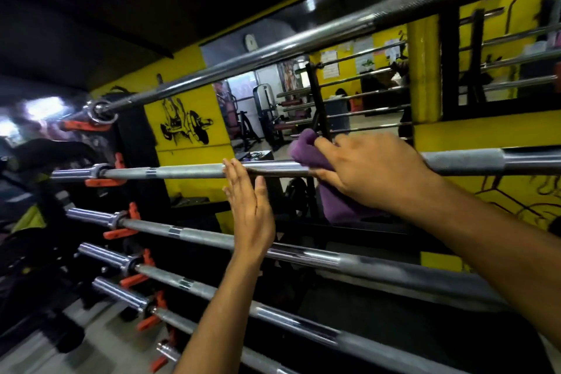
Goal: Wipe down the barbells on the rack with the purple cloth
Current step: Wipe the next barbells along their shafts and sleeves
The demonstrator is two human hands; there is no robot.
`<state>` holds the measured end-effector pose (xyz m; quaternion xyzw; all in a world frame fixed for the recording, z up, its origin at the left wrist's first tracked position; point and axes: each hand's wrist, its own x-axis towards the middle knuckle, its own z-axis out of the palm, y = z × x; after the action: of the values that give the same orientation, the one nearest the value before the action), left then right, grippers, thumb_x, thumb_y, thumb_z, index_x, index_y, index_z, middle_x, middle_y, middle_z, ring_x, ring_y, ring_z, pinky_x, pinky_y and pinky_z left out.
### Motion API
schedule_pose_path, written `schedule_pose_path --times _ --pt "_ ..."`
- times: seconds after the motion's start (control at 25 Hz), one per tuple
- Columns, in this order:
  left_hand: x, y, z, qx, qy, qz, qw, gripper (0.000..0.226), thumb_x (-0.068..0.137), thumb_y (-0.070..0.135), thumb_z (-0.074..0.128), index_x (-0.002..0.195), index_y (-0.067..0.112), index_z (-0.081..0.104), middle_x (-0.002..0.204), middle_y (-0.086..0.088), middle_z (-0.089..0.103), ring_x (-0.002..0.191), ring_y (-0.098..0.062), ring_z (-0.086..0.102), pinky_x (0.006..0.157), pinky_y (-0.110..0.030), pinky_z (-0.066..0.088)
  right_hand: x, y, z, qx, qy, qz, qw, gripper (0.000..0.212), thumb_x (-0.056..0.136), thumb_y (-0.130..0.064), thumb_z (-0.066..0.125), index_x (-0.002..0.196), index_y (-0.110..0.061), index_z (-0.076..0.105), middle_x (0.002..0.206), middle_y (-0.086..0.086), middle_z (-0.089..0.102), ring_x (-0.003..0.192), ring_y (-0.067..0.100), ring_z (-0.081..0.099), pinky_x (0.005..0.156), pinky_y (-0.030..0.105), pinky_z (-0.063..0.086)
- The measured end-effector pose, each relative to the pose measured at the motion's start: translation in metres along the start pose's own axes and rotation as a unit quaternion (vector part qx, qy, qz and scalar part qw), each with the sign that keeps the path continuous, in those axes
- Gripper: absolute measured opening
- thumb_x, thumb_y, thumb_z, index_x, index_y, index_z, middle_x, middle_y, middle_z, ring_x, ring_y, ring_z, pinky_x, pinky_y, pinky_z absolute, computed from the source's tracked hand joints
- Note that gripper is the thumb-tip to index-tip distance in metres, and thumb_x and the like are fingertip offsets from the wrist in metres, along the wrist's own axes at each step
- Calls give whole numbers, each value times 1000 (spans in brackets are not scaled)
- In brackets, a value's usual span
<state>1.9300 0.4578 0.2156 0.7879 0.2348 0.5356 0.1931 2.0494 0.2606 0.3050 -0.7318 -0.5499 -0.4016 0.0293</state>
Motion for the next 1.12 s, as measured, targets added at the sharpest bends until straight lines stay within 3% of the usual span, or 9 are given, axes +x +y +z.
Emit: schedule_pose_path --times 0.08,0.2,0.4,0.48,0.6,0.72,0.92,1.04,1.12 --pt "13 -31 -27 20 24 26 999 66 104 45 20 159 15 -1 166 3 -13 150 -3 -16 120 -29 -14 -1 8 -2 27 28 36 999 54 96 -68 15 128 -29 34 112 1 65 96 28 68 63 37 44" --pt "62 -86 -67 73 56 -13 996 68 103 46 17 159 11 1 166 -2 -9 152 -9 -13 124 -43 -9 23 -11 -2 47 32 53 997 53 94 -70 12 125 -31 30 117 -2 63 103 26 65 69 38 53" --pt "98 -144 -61 116 1 0 993 71 102 50 10 159 9 5 167 -7 -3 153 -16 -11 124 -45 -5 71 -57 17 9 -79 118 990 65 97 -71 10 134 -30 44 120 4 68 105 31 66 80 43 52" --pt "95 -151 -54 79 6 15 997 69 103 50 12 159 11 7 167 -4 -4 152 -14 -13 125 -41 -4 93 -83 30 5 -62 142 988 63 98 -71 14 130 -29 49 115 7 69 101 33 67 78 43 51" --pt "96 -160 -60 75 0 50 996 65 104 47 16 158 11 15 167 -4 4 153 -14 -9 125 -40 -1 125 -140 55 -46 -11 106 993 55 98 -67 30 127 -26 52 107 7 69 90 33 68 66 38 41" --pt "97 -173 -75 91 -26 112 989 60 103 43 21 154 12 27 163 -5 23 153 -17 8 125 -42 5 132 -160 56 -59 -11 96 994 54 96 -65 37 130 -26 52 107 7 67 92 32 65 73 40 43" --pt "102 -195 -93 97 -67 186 975 56 103 39 27 153 13 27 157 -6 30 150 -21 19 123 -48 16 79 -117 34 -105 0 238 966 64 89 -69 18 113 -26 59 101 6 71 92 30 65 75 39 38" --pt "105 -199 -90 92 -59 219 969 55 104 35 33 154 12 27 157 -4 29 150 -18 16 125 -43 11 83 -116 34 -102 18 327 939 60 87 -67 19 99 -26 61 94 5 72 89 29 64 79 40 36" --pt "108 -199 -88 74 -37 224 971 50 104 34 33 148 11 36 151 -5 37 146 -21 25 124 -42 15 111 -137 46 -78 27 347 934 59 86 -67 21 100 -26 63 95 5 72 92 29 64 81 41 35"
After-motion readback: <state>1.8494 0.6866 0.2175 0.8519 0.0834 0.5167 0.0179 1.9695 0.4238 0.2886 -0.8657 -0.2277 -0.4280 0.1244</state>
